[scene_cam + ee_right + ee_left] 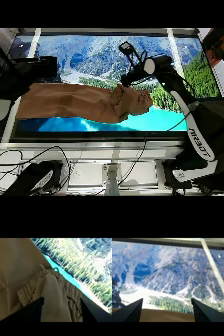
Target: Fold the clothes and pants, and hang the long-sleeved shirts on hangers.
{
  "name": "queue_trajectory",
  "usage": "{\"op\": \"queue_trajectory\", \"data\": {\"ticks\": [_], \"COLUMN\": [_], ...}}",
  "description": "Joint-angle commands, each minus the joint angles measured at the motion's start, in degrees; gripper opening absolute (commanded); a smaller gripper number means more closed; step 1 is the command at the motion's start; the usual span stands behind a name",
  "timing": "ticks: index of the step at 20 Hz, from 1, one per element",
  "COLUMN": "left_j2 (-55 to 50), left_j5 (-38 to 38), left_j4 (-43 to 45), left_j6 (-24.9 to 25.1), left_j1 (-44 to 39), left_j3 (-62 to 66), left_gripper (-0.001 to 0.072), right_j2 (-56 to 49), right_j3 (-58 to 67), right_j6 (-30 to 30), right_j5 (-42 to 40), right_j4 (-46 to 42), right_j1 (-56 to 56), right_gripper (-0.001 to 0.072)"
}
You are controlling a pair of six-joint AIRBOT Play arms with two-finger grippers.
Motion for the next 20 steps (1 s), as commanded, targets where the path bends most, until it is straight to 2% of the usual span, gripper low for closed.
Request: {"op": "queue_trajectory", "data": {"ticks": [1,7,12,14,15,17,20], "left_j2": [-2.14,-5.46,-6.19,-6.19,-6.19,-6.19,-6.19], "left_j5": [-0.85,-0.83,-0.83,-0.85,-0.85,-0.85,-0.83], "left_j4": [0.44,0.42,0.42,0.5,0.81,1.27,1.29], "left_j6": [0.02,0.02,0.02,0.02,0.02,0.02,0.02], "left_j1": [0.26,0.26,0.26,0.26,0.26,0.28,0.33], "left_j3": [0.0,-0.02,-0.02,-0.02,-0.02,-0.02,-0.02], "left_gripper": [0.0693,0.0693,0.0693,0.0693,0.0693,0.0693,0.0693], "right_j2": [-4.74,-7.1,-9.53,-10.05,-10.05,-10.01,-9.55], "right_j3": [2.69,2.62,2.51,2.51,2.51,2.71,3.48], "right_j6": [-0.35,-0.31,-0.09,-0.07,-0.07,-0.11,0.0], "right_j5": [0.74,1.86,5.42,7.04,7.23,7.5,7.61], "right_j4": [-1.55,-1.33,-5.68,-5.55,-5.57,-5.62,-6.38], "right_j1": [1.7,3.54,3.74,3.78,3.76,3.76,3.69], "right_gripper": [0.0532,0.0531,0.052,0.0468,0.0379,0.0023,0.0022]}}
